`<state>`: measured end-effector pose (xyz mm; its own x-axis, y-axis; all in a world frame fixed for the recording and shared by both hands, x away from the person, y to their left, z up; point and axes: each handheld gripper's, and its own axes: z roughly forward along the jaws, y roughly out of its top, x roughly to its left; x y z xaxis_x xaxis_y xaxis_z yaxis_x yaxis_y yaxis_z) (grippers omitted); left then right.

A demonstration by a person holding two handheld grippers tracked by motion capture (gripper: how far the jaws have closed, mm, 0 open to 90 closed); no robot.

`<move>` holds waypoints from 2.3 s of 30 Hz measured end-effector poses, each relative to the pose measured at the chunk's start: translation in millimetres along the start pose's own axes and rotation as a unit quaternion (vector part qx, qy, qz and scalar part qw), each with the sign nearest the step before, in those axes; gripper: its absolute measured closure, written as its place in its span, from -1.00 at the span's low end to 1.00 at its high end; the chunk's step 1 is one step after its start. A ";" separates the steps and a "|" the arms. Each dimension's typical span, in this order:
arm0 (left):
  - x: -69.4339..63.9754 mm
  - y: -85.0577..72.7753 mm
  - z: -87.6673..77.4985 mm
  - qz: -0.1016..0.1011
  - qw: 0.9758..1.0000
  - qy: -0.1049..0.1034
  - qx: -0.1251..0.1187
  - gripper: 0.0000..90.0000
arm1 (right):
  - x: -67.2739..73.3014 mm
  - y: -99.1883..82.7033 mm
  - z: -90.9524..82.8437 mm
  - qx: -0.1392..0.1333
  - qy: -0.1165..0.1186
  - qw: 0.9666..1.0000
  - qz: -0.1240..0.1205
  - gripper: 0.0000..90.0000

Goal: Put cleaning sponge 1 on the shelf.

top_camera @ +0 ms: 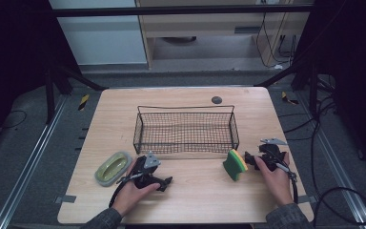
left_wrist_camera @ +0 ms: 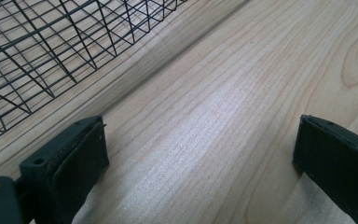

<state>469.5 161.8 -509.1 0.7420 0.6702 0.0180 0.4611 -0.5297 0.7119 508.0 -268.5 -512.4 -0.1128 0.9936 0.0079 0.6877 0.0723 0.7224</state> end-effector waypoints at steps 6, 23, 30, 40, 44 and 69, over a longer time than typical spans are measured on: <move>-1.9 1.9 -6.9 0.008 1.000 -0.007 -0.009 -0.86 | 0.3 -0.9 -1.1 0.001 0.006 1.000 -0.005 -0.98; 7.1 16.0 -56.9 0.066 0.997 0.036 -0.008 -0.86 | 1.2 -2.2 -3.9 0.008 0.017 1.000 -0.021 -0.98; 34.5 19.8 -93.7 0.059 0.997 0.042 0.020 -0.86 | 1.3 -3.3 -5.4 0.010 0.021 0.999 -0.024 -0.98; 61.6 4.9 -127.5 0.058 0.993 0.057 0.084 -0.91 | 2.4 -5.3 -7.0 0.008 0.020 1.000 -0.023 -0.98; 67.6 1.4 -130.7 0.050 0.992 0.056 0.106 -0.86 | 2.6 -5.5 -7.1 0.008 0.020 1.000 -0.022 -0.98; 94.7 20.0 -122.9 0.048 0.975 0.040 0.211 -0.24 | 2.2 -5.5 -7.5 0.010 0.022 0.999 -0.029 -0.98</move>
<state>489.2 278.6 -406.9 0.7592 0.6364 0.1367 0.5634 -0.7476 0.3517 498.6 -267.3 -511.2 -0.1850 0.9827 -0.0032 0.6931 0.1328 0.7085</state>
